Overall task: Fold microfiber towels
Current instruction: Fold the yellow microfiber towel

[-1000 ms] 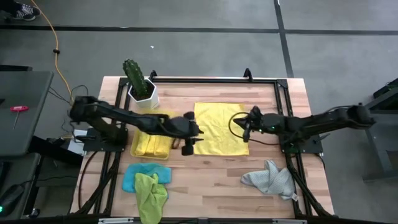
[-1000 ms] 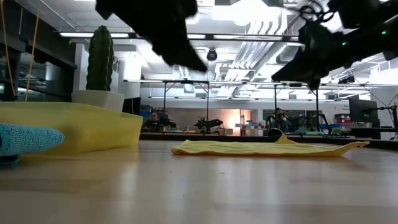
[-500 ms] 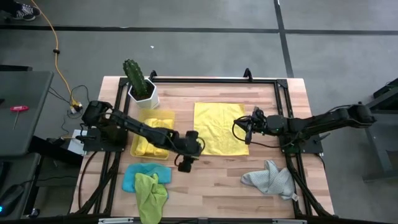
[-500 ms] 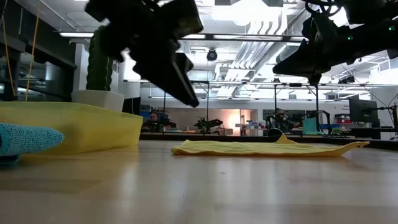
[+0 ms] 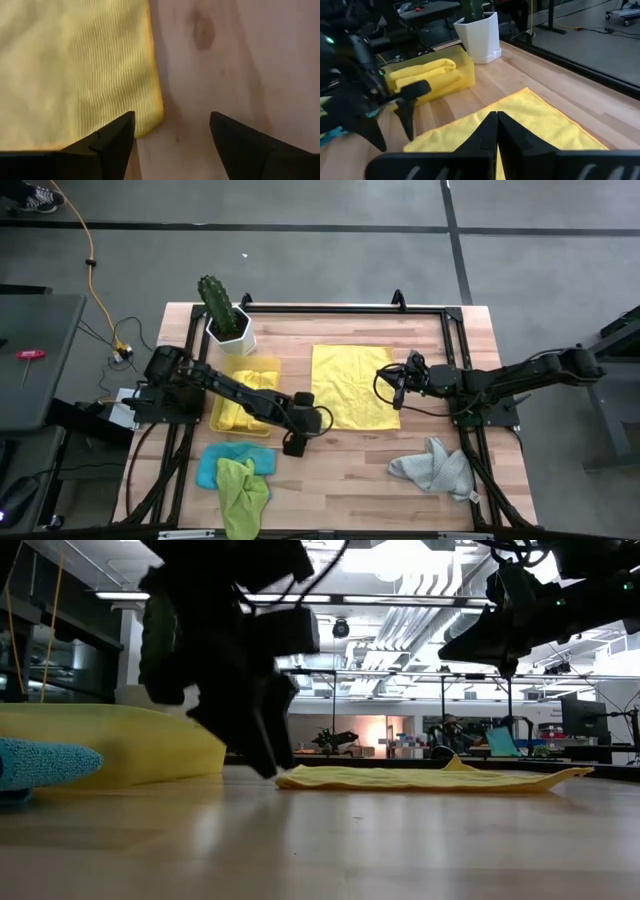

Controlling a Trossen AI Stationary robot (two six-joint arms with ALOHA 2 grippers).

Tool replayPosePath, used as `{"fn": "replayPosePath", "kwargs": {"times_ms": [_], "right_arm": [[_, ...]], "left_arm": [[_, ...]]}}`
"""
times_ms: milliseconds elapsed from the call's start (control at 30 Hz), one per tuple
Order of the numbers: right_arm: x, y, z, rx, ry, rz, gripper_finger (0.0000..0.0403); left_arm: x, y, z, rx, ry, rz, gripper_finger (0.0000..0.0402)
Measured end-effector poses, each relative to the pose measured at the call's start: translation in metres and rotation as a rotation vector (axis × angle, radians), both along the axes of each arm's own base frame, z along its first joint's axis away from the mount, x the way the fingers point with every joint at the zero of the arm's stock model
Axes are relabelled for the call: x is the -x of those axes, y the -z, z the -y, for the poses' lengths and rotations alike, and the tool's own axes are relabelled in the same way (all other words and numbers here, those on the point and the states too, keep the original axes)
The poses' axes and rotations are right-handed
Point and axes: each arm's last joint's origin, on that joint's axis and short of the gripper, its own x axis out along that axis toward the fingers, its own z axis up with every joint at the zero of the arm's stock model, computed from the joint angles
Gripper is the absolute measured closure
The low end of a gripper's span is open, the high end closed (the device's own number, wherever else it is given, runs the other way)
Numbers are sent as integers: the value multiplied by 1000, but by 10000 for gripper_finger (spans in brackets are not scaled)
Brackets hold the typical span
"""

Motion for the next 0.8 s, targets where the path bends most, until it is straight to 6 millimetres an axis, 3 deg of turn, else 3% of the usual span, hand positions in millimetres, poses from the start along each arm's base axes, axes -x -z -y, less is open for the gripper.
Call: {"fn": "replayPosePath", "kwargs": {"times_ms": [267, 400, 533, 733, 800], "right_arm": [[0, 1, 0, 0, 0, -9, 403], [0, 1, 0, -23, 5, -2, 403], [0, 1, 0, -23, 4, -1, 403], [-1, 1, 0, -56, -2, 14, 403], [-1, 0, -2, -77, -44, 24, 403]], "left_arm": [[-2, 9, -9, 14, -20, -21, 153], [-2, 9, -13, 0, -36, -23, 178], [-2, 9, -14, -12, -51, -25, 240], [-1, 10, -17, -57, -103, -26, 375], [-1, 10, -18, -67, -131, -22, 392]]}}
